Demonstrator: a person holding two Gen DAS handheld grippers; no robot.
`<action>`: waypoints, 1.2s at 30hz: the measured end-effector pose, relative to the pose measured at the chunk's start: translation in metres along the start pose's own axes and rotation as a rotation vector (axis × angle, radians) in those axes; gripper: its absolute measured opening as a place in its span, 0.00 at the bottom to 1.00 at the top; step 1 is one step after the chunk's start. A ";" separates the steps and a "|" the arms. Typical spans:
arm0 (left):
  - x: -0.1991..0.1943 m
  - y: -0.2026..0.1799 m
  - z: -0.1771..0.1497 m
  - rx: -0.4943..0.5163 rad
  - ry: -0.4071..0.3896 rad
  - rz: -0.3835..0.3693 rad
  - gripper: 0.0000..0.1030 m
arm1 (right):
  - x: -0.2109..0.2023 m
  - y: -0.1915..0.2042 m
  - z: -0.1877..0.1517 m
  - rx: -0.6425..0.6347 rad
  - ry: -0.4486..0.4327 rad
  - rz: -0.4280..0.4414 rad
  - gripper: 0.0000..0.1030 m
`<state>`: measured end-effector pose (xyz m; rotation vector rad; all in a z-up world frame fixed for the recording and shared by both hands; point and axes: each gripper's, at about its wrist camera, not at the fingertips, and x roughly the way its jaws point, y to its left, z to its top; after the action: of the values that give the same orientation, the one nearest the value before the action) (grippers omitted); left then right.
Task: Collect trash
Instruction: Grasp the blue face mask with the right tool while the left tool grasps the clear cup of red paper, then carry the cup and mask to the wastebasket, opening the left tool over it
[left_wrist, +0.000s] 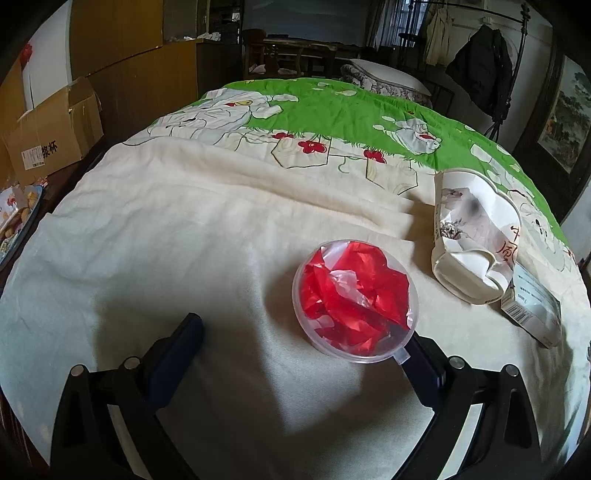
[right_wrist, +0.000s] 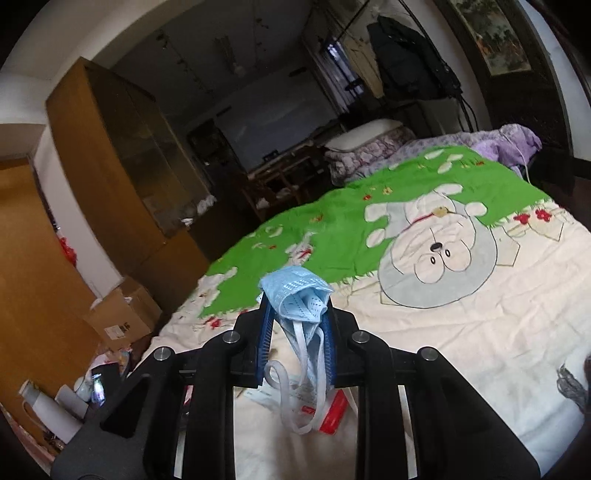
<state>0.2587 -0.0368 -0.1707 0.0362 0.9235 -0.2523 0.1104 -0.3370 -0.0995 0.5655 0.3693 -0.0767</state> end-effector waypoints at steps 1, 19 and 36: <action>0.000 0.000 0.000 -0.001 -0.001 -0.001 0.94 | 0.001 0.001 -0.004 -0.020 0.003 -0.017 0.26; -0.007 -0.001 0.006 -0.021 -0.075 -0.064 0.94 | 0.037 -0.009 -0.058 -0.044 0.215 -0.016 0.26; -0.060 -0.024 -0.006 0.079 -0.198 -0.098 0.52 | 0.020 0.004 -0.051 -0.040 0.180 0.031 0.26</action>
<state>0.2142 -0.0470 -0.1254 0.0384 0.7187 -0.3767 0.1139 -0.3055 -0.1442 0.5402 0.5358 0.0120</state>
